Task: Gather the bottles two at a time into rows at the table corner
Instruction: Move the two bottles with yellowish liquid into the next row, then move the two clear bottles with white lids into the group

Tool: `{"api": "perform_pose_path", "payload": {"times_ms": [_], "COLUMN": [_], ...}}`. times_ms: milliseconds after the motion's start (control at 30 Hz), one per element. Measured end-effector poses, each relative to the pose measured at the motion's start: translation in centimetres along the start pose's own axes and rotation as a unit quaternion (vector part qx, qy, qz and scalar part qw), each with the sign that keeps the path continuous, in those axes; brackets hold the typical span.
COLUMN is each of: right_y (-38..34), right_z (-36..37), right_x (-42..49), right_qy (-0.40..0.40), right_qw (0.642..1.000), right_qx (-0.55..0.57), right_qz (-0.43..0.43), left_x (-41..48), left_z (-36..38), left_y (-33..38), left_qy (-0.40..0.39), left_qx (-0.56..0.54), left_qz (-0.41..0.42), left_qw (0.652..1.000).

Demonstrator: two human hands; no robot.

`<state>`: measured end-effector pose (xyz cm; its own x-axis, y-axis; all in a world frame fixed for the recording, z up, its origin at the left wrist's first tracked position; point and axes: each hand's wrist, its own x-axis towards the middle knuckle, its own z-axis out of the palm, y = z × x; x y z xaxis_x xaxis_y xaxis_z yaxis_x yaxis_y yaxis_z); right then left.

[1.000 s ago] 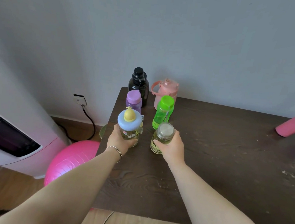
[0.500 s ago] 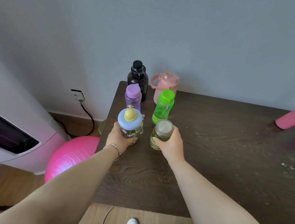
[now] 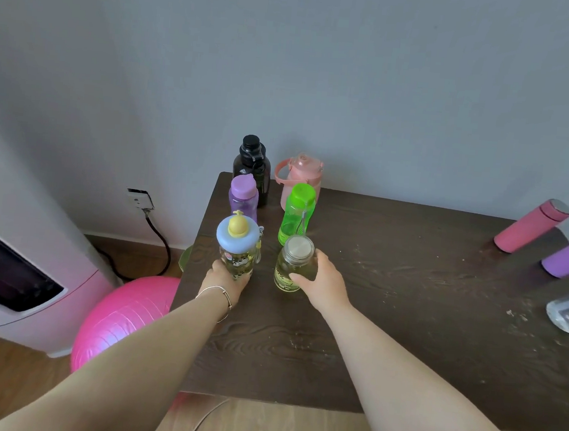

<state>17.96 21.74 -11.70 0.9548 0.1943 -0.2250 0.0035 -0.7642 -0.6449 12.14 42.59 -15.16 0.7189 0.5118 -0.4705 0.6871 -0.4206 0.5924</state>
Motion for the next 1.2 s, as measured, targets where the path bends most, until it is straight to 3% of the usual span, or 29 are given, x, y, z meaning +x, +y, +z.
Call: {"api": "perform_pose_path", "payload": {"times_ms": [167, 300, 433, 633, 1200], "right_y": [1.7, 4.8, 9.3, 17.0, 34.2], "right_z": [-3.3, -6.7, -10.4, -17.1, -33.5], "right_x": [-2.2, -4.2, -7.0, -12.0, -20.6], "right_qy": [0.008, 0.027, 0.039, 0.075, 0.203], "right_qw": [0.995, 0.979, 0.964, 0.961, 0.955], "right_qx": [-0.093, -0.187, -0.249, -0.264, -0.197], "right_qz": [-0.034, -0.073, -0.079, -0.039, 0.094], "left_x": [-3.0, -6.2, -10.3, -16.1, -28.7], "left_z": [0.9, 2.9, 6.2, 12.9, 28.7], "left_y": [2.2, 5.3, 8.5, 13.4, 27.3], "left_qy": [-0.024, -0.036, 0.005, 0.042, 0.011], "left_qx": [0.157, 0.28, 0.342, 0.392, 0.382], "left_qz": [0.011, 0.111, 0.215, 0.294, 0.444], "left_qw": [0.987, 0.953, 0.915, 0.871, 0.811]}}
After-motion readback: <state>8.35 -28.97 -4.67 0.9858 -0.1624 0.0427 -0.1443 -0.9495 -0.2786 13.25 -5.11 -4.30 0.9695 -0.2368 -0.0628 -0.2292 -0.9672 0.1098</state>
